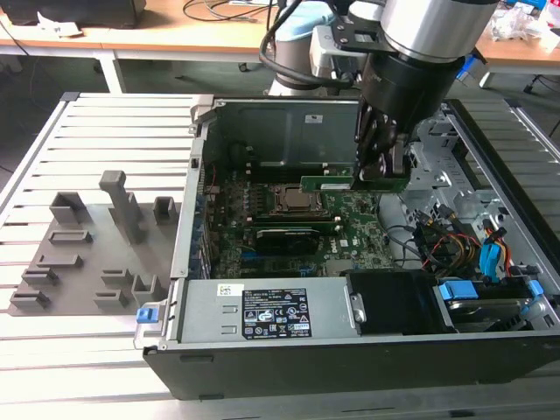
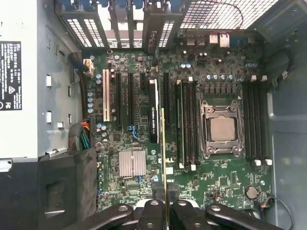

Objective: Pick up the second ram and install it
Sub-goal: 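Pick up the second ram and move it above second insertion slot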

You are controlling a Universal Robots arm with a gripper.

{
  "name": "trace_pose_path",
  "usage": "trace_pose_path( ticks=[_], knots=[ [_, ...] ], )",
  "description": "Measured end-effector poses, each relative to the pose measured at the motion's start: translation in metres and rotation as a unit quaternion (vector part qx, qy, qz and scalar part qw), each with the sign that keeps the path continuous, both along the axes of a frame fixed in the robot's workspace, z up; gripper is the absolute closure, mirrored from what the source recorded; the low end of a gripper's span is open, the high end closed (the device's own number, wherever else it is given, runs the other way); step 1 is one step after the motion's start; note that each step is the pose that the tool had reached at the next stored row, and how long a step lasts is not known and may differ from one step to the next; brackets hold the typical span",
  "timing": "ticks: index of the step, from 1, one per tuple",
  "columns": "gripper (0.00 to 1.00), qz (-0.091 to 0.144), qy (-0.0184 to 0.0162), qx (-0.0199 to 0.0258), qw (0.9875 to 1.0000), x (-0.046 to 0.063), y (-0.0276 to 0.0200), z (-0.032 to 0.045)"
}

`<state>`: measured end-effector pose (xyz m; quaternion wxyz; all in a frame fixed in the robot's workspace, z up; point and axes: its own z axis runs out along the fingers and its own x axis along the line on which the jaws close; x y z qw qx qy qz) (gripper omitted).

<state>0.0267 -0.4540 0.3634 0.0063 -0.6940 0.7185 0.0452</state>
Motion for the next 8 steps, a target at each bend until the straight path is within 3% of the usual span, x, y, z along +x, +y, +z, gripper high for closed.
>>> trace_pose_path(
  ticks=[2, 8],
  knots=[
    [0.86, 0.0, 0.0, 0.0, 1.0, 0.0, 0.0, -0.0073],
    [0.86, 0.0, 0.0, 0.0, 1.0, 0.0, 0.0, -0.017]
  ],
)
